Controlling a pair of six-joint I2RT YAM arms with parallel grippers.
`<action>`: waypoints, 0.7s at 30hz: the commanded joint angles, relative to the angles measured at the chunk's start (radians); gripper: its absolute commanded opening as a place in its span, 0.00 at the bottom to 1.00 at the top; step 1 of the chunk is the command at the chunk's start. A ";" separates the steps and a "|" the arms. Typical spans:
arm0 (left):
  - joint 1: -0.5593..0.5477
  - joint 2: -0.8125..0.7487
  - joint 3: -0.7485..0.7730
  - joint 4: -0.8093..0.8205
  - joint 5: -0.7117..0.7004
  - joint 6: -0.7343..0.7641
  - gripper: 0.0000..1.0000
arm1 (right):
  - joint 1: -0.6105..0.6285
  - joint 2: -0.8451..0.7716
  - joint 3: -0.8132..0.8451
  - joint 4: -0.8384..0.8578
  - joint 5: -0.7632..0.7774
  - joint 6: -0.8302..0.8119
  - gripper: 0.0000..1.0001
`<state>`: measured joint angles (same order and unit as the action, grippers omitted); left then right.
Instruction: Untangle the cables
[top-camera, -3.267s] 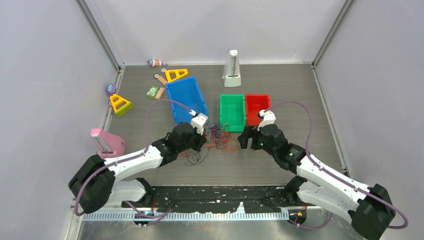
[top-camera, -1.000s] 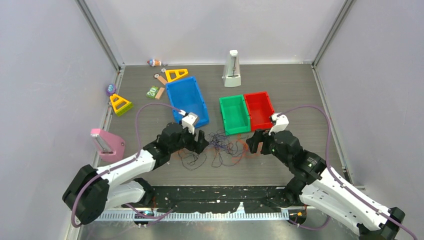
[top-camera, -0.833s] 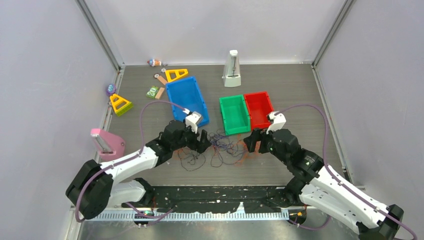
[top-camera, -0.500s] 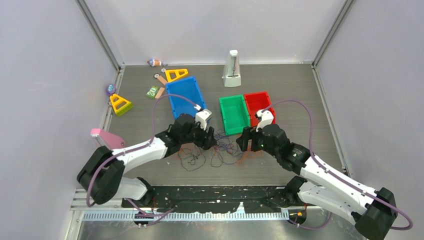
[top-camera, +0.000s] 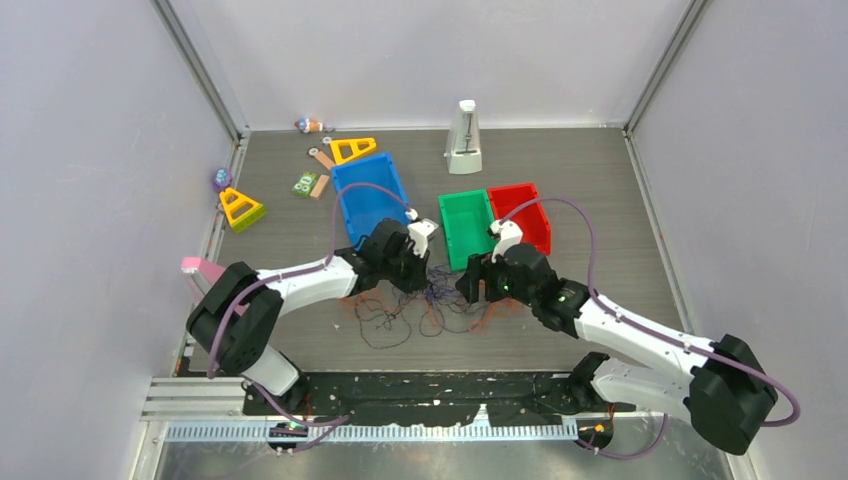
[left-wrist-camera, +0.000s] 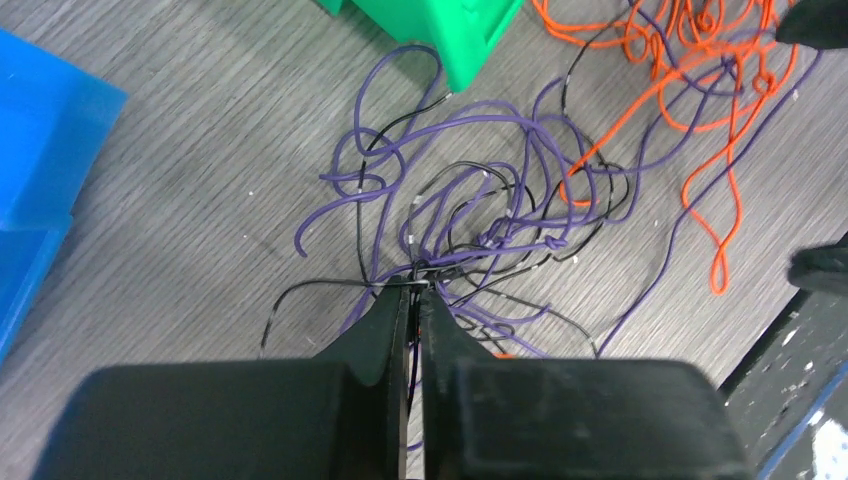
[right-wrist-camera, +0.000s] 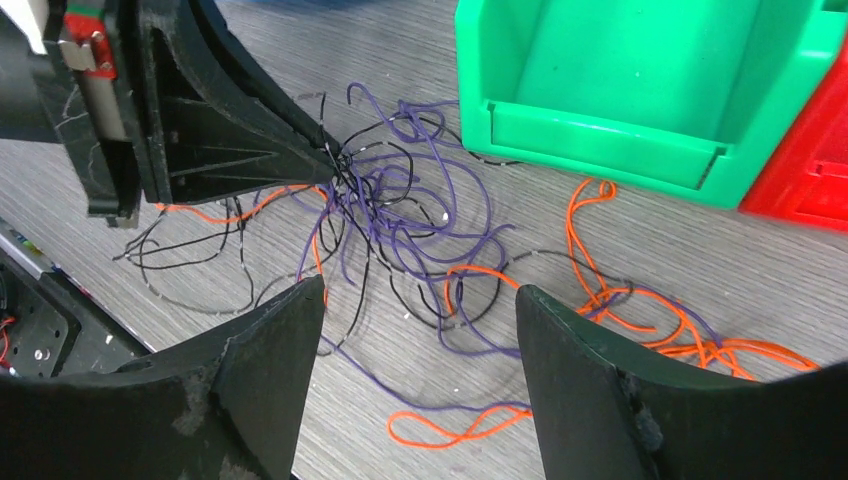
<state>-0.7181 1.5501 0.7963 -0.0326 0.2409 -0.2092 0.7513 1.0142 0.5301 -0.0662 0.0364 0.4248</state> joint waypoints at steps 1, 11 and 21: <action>-0.005 -0.006 0.034 -0.027 0.038 0.013 0.00 | -0.001 0.048 -0.007 0.132 -0.039 0.002 0.74; -0.004 -0.197 -0.127 0.176 0.088 -0.009 0.00 | 0.007 0.178 -0.036 0.248 -0.111 0.023 0.70; -0.004 -0.346 -0.254 0.349 0.148 -0.029 0.00 | 0.033 0.212 -0.077 0.411 -0.204 -0.004 0.75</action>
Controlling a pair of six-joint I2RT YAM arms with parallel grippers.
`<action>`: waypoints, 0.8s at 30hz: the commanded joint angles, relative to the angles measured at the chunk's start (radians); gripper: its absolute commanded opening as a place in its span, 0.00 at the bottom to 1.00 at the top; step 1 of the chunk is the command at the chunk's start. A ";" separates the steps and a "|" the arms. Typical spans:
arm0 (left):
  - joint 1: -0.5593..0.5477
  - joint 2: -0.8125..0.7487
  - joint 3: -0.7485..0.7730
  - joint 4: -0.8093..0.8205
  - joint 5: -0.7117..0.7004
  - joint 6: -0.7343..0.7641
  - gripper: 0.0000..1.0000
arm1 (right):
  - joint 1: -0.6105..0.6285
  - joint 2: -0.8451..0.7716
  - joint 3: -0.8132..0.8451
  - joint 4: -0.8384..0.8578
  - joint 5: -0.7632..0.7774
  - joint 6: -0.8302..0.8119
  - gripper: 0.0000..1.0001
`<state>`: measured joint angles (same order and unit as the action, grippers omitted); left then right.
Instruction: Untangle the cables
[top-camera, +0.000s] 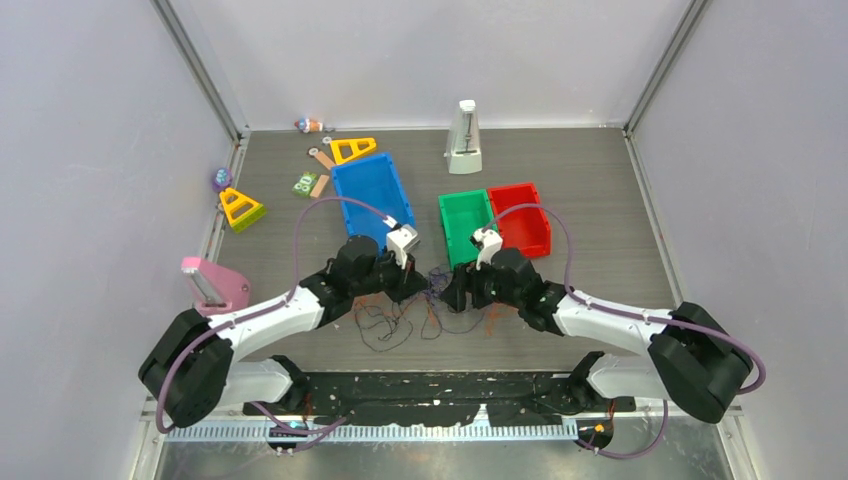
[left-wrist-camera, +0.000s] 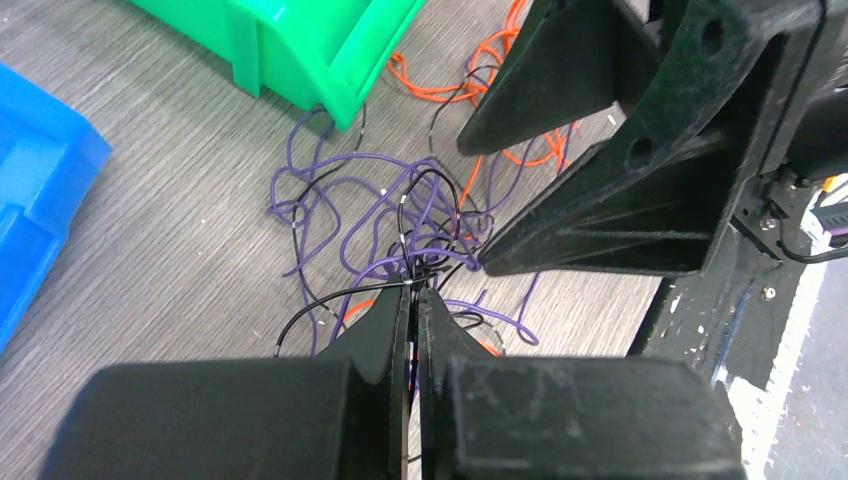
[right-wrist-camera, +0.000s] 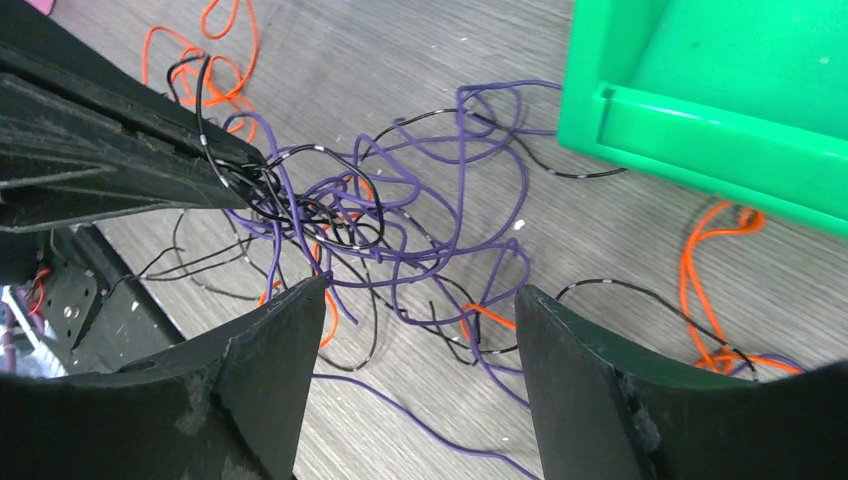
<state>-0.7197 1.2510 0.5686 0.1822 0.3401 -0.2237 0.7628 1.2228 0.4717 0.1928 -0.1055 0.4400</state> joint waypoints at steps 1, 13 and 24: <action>-0.003 -0.049 -0.031 0.143 0.059 -0.021 0.00 | 0.034 0.004 -0.019 0.160 -0.056 -0.032 0.75; -0.003 -0.036 -0.038 0.213 0.169 -0.055 0.00 | 0.145 0.118 0.053 0.246 0.098 -0.069 0.51; 0.032 -0.237 -0.139 0.104 -0.311 -0.046 0.00 | 0.169 -0.011 -0.042 -0.031 0.436 0.099 0.05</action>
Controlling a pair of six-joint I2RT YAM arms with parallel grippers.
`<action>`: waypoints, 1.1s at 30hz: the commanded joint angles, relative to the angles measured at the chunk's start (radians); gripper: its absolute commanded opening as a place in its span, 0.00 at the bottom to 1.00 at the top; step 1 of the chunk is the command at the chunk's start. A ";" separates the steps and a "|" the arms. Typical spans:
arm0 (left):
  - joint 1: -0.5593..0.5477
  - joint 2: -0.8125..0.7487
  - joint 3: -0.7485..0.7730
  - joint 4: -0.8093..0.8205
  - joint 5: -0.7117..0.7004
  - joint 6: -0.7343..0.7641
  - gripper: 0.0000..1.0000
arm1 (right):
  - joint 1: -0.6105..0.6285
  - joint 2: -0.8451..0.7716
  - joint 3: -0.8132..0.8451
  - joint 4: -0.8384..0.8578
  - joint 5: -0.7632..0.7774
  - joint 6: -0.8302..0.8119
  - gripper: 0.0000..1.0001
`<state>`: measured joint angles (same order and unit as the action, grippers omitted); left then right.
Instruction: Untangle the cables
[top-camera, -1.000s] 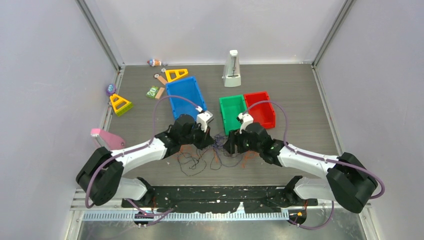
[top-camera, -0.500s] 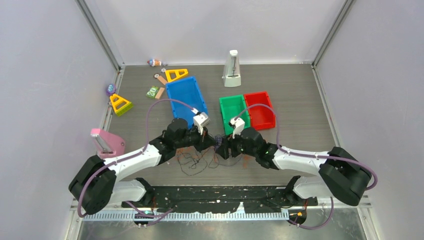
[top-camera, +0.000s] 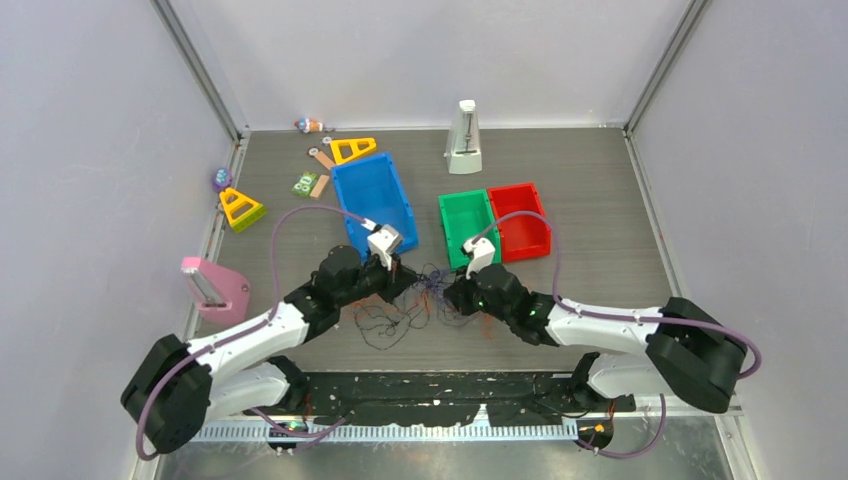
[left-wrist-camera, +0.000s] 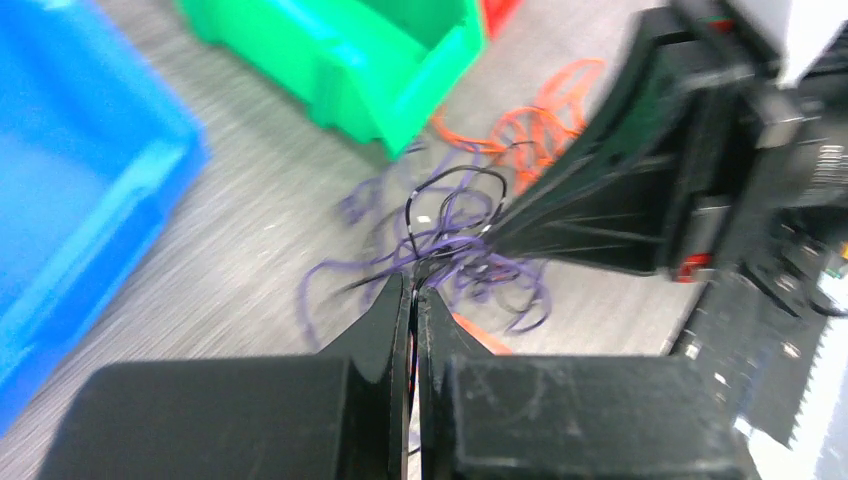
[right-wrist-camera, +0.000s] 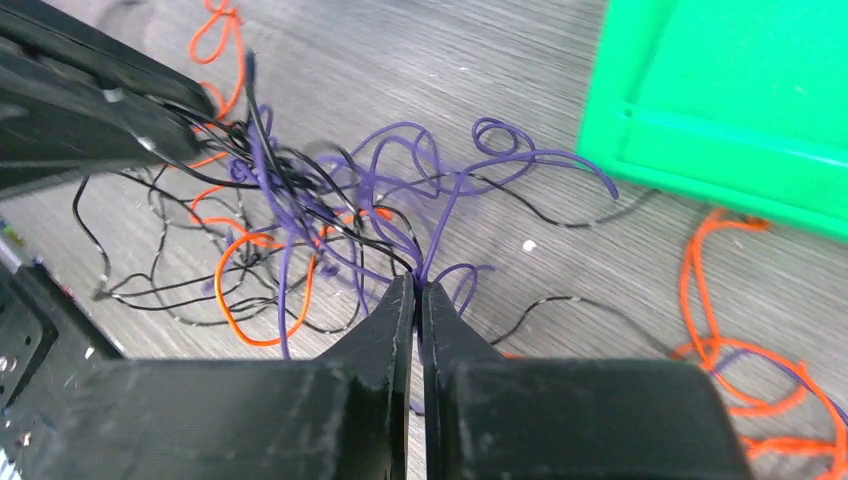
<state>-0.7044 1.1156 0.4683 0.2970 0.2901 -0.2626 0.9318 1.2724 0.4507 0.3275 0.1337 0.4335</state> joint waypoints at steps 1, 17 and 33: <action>0.016 -0.129 -0.048 -0.031 -0.343 -0.004 0.00 | -0.002 -0.068 -0.024 -0.212 0.259 0.128 0.05; 0.017 -0.214 -0.049 -0.187 -0.696 -0.040 0.00 | -0.016 -0.495 -0.093 -0.648 0.645 0.400 0.05; 0.014 -0.158 -0.078 0.057 -0.068 0.028 0.00 | -0.017 -0.706 -0.099 -0.409 0.216 -0.006 0.18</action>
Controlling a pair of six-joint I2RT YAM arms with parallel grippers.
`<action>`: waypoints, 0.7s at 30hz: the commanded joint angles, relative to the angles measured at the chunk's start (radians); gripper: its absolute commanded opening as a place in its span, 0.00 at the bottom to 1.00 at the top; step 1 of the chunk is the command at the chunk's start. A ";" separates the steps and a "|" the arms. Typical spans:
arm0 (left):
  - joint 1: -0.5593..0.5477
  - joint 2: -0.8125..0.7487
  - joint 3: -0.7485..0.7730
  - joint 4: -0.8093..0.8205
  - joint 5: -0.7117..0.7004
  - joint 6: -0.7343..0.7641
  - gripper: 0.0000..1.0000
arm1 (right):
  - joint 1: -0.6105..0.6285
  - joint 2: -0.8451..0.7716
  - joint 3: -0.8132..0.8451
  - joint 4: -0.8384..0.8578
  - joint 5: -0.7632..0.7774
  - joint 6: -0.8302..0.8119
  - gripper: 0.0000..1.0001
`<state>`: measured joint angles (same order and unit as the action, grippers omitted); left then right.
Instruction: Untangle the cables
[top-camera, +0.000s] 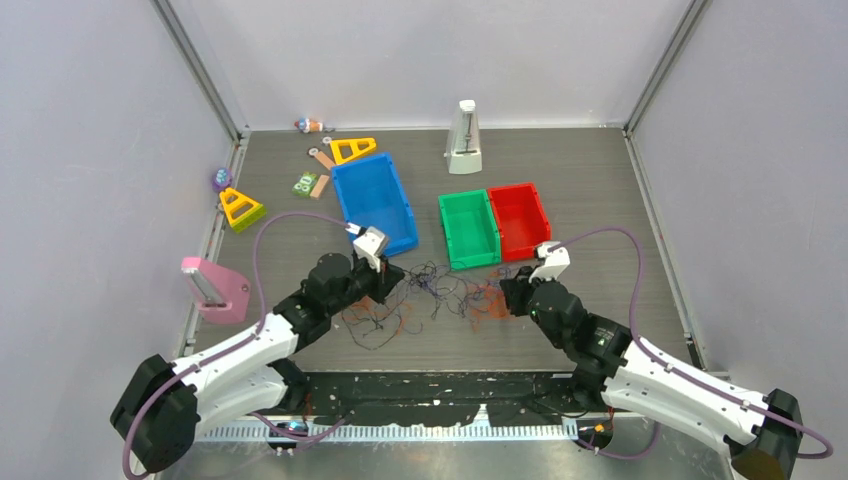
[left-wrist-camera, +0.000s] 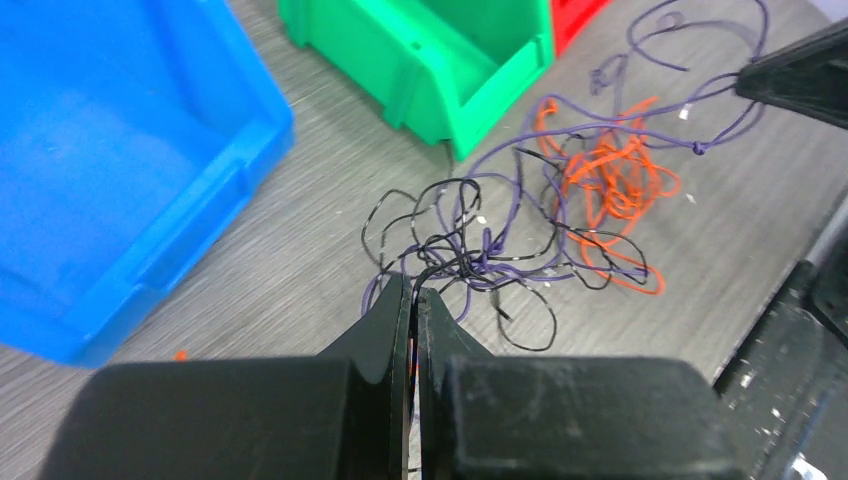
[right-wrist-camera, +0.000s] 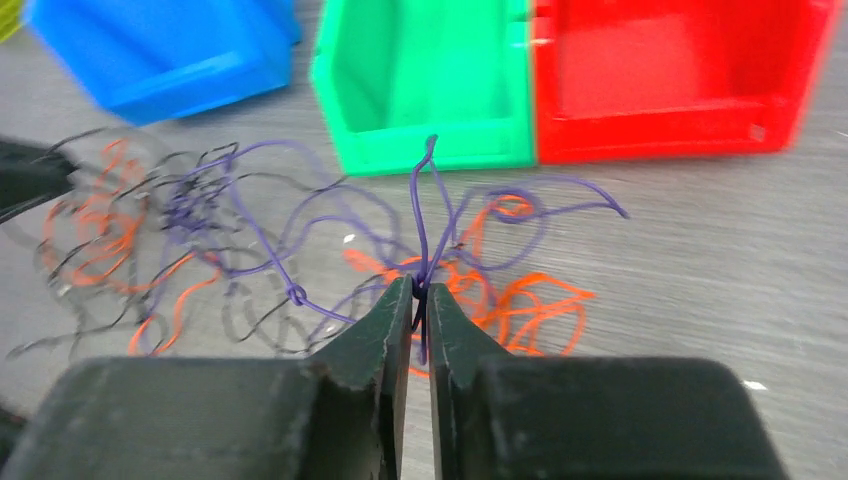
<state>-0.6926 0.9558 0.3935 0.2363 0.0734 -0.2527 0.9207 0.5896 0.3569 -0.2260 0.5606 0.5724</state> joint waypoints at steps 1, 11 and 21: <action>0.001 0.002 -0.006 0.126 0.160 0.018 0.00 | -0.005 -0.021 -0.004 0.181 -0.258 -0.181 0.37; -0.005 -0.009 -0.025 0.195 0.273 0.021 0.00 | -0.005 0.136 0.087 0.317 -0.504 -0.258 0.84; -0.005 -0.075 -0.072 0.251 0.295 0.018 0.00 | -0.005 0.429 0.160 0.452 -0.527 -0.335 0.89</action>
<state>-0.6945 0.9165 0.3347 0.3935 0.3408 -0.2493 0.9169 0.9470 0.4778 0.1089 0.0402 0.2646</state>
